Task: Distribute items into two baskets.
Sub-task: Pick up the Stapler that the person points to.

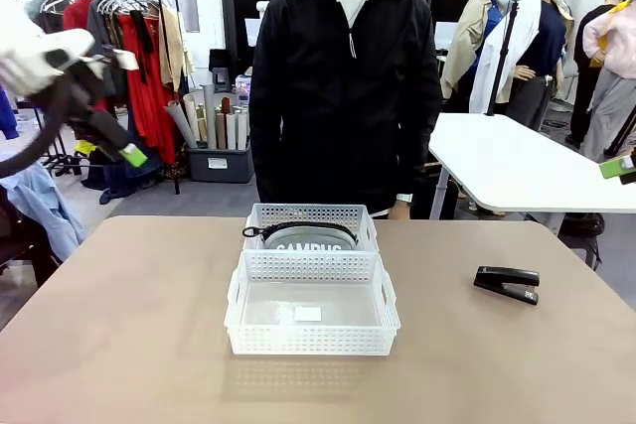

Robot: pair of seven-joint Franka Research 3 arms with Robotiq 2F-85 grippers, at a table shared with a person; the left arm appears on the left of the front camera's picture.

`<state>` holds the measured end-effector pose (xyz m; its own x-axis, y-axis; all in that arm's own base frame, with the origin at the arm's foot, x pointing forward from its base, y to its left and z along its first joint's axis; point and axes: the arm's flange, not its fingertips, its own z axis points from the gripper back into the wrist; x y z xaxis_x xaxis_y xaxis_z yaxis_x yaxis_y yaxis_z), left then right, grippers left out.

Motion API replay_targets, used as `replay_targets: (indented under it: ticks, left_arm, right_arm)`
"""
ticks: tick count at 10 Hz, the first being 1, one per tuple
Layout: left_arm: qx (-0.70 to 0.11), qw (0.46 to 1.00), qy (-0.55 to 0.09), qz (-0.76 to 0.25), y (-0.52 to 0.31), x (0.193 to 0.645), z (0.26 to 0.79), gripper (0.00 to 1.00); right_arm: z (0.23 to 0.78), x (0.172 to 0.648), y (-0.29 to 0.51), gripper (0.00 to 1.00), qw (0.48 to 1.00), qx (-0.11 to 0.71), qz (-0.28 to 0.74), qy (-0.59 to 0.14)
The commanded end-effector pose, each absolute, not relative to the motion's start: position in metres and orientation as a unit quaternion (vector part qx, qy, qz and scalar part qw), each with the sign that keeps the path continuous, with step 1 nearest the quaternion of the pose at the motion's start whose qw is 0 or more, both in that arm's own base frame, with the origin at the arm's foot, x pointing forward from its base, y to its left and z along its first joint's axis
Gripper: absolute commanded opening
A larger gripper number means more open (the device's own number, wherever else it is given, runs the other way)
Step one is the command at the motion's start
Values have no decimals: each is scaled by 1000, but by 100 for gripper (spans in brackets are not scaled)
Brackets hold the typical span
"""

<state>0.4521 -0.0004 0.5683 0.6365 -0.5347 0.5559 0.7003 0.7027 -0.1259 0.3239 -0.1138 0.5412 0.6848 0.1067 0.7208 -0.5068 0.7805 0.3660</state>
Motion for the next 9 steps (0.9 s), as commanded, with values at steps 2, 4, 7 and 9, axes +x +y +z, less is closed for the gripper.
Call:
replay_targets:
  ticks: [2, 4, 7, 9]
  left_arm:
    - [-203, 872, -273, -351, 17, 424, 535, 100]
    - [-224, 852, -307, -361, 27, 411, 513, 100]
    - [-224, 840, -344, -354, 42, 392, 493, 100]
    - [-216, 853, -318, -353, 38, 398, 501, 100]
  right_arm:
    - [542, 325, -114, 100, 867, 288, 181, -364]
    - [542, 325, -114, 100, 867, 288, 181, -364]
    - [542, 325, -114, 100, 867, 288, 181, -364]
    - [542, 325, -114, 100, 867, 288, 181, -364]
